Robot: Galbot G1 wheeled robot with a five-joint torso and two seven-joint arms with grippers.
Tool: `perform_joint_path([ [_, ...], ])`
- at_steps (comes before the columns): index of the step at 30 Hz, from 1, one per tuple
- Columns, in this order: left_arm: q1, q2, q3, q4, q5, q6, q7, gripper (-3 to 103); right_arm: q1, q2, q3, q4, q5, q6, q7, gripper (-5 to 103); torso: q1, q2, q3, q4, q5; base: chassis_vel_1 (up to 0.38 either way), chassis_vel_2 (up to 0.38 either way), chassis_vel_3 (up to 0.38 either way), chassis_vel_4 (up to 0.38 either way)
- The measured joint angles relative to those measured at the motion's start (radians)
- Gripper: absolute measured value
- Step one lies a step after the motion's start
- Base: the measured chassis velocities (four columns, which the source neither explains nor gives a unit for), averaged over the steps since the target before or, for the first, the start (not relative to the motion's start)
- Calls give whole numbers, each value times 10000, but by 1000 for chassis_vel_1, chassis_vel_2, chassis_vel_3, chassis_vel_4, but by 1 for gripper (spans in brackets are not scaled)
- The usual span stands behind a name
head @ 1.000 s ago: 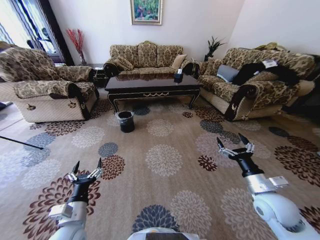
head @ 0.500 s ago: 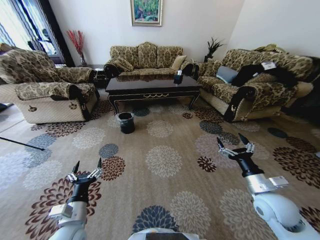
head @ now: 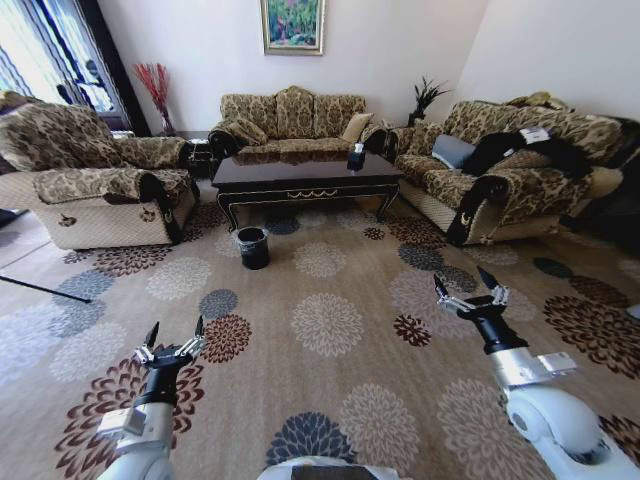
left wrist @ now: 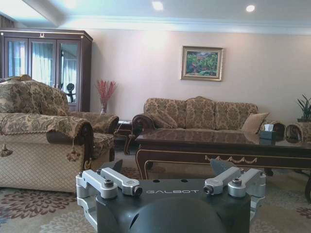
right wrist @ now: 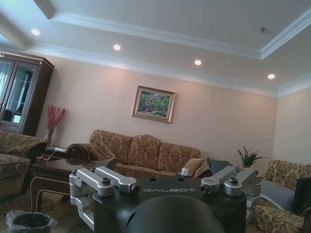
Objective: Move to the front of the table and pick up the trash from the floor, then place it into the trash bin.
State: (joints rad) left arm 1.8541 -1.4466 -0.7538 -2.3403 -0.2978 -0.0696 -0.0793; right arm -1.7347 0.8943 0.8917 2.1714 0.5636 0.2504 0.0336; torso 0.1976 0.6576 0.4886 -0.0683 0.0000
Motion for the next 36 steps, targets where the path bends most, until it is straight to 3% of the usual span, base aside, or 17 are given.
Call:
perform_joint_path([
  [36,0,-1,0,0,0,0,0,100,0,0,0,0,0,0,0,100,658,1556,900,0,0,0,0,0,0],
])
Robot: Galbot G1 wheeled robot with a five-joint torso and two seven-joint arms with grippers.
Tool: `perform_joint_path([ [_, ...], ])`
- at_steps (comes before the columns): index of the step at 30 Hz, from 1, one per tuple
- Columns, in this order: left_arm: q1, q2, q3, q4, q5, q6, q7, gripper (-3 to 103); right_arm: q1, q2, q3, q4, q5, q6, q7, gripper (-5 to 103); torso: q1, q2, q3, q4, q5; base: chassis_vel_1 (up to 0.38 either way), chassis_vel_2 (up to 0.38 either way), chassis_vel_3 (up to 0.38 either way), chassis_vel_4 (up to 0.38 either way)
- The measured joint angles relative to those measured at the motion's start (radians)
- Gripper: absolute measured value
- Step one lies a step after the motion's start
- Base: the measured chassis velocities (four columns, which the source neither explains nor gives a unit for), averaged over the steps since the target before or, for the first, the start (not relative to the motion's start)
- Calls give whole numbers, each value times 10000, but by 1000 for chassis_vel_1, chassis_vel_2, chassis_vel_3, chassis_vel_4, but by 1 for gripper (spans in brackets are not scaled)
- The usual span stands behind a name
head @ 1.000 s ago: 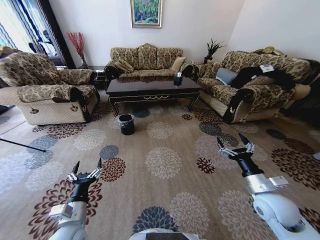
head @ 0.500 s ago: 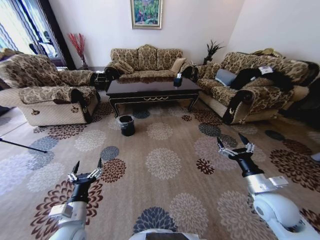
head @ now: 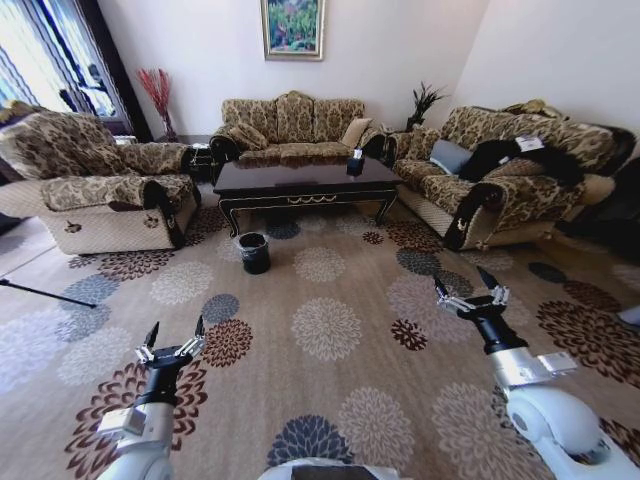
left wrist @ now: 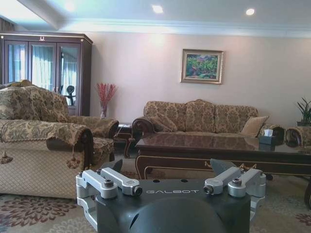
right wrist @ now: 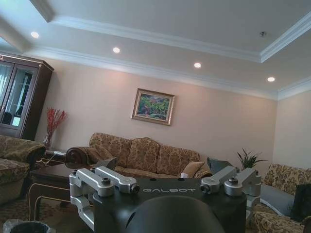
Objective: Move to the front of the table and pick up the trash from the floor, then place it into the trash bin.
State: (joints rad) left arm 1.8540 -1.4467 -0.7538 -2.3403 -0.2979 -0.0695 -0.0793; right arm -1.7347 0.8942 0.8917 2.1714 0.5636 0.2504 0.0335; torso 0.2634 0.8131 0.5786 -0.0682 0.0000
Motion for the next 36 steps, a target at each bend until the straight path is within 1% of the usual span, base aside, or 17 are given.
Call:
perform_joint_path([
  [8,0,0,0,0,0,0,0,100,0,0,0,0,0,0,0,100,131,301,171,0,0,0,0,0,0],
  [16,0,0,0,0,0,0,0,100,0,0,0,0,0,0,0,100,324,731,408,0,0,0,0,0,0],
  [18,0,0,0,0,0,0,0,100,0,0,0,0,0,0,0,100,342,773,432,0,0,0,0,0,0],
  [22,0,0,0,0,0,0,0,100,0,0,0,0,0,0,0,100,437,1024,586,0,0,0,0,0,0],
  [36,0,0,0,0,0,0,0,100,0,0,0,0,0,0,0,100,711,1647,938,0,0,0,0,0,0],
])
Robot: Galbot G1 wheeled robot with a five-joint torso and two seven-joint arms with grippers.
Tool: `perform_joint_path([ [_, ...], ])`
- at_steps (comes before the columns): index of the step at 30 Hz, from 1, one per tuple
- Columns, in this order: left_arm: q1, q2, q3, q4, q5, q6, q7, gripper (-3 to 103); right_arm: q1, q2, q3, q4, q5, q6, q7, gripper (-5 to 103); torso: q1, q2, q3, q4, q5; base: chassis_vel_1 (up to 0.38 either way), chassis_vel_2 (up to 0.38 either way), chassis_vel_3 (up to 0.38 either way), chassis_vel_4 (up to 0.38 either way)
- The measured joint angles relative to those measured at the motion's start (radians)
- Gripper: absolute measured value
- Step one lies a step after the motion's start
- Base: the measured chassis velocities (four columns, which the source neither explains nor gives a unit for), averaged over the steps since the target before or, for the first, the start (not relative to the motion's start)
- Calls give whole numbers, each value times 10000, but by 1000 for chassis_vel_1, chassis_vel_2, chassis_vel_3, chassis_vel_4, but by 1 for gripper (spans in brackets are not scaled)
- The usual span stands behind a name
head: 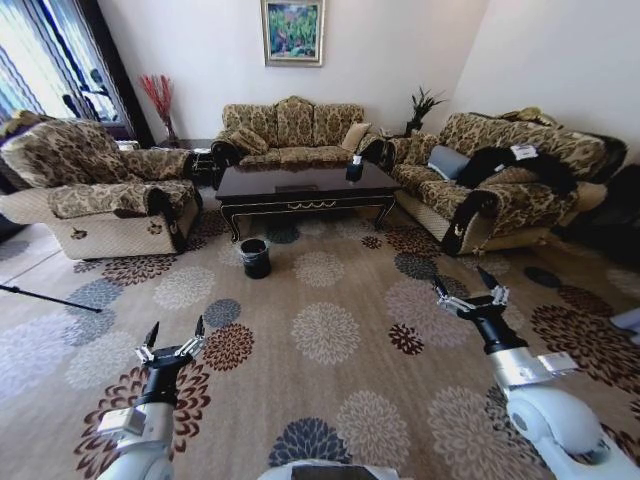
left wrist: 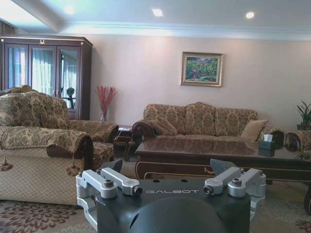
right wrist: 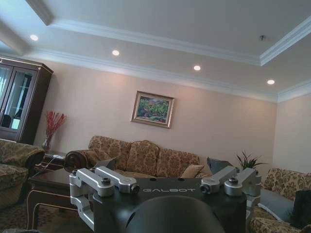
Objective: Move to the front of the table and pick up the trash from the floor, then place it into the trash bin.
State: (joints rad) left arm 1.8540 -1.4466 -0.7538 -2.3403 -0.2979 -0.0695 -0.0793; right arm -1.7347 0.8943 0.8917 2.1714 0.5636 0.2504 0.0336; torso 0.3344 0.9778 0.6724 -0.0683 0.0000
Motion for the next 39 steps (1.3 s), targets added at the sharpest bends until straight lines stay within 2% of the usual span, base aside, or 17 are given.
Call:
perform_joint_path([
  [32,0,0,0,0,1,0,0,100,0,0,0,0,0,0,0,100,681,1525,842,0,0,0,0,0,0],
  [39,0,0,0,0,0,0,0,100,0,0,0,0,0,0,0,100,702,1566,863,0,0,0,0,0,0],
])
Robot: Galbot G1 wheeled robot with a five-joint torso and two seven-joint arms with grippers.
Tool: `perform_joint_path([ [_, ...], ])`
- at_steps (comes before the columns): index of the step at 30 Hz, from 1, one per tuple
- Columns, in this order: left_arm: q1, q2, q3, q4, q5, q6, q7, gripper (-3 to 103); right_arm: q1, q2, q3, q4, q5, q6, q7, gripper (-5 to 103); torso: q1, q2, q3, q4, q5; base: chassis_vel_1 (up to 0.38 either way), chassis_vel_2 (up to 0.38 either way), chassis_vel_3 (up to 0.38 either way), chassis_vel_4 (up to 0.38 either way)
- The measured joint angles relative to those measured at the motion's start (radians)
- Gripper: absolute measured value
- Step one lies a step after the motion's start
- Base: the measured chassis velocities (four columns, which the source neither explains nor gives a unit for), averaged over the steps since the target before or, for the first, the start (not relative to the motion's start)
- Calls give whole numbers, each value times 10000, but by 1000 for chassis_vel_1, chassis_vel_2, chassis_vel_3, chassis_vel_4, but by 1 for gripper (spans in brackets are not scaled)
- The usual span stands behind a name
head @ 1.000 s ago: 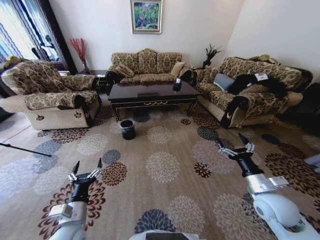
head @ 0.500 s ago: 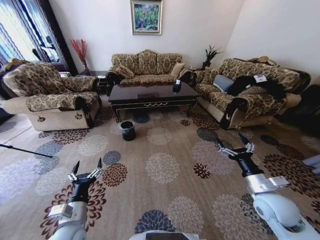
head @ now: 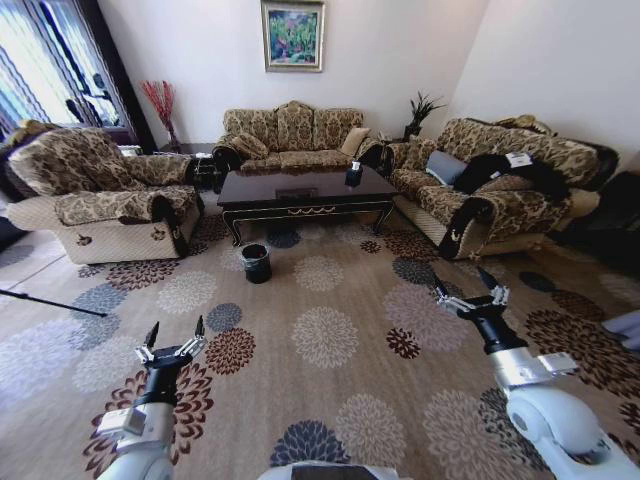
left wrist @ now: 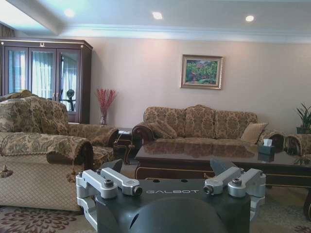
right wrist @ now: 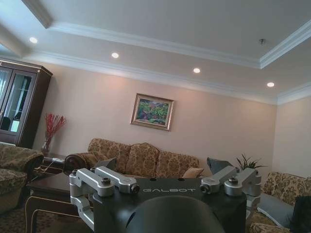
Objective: Move to the front of the table and pick up the trash from the floor, then place it into the trash bin.
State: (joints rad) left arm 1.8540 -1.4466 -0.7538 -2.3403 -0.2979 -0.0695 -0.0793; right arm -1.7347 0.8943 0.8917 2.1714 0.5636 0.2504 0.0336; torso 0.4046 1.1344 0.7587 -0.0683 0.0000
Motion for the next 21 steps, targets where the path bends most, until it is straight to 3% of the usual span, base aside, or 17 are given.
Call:
perform_joint_path([
  [21,0,0,0,0,0,0,0,100,0,0,0,0,0,0,0,100,-38,-87,-50,-1,0,0,0,0,0],
])
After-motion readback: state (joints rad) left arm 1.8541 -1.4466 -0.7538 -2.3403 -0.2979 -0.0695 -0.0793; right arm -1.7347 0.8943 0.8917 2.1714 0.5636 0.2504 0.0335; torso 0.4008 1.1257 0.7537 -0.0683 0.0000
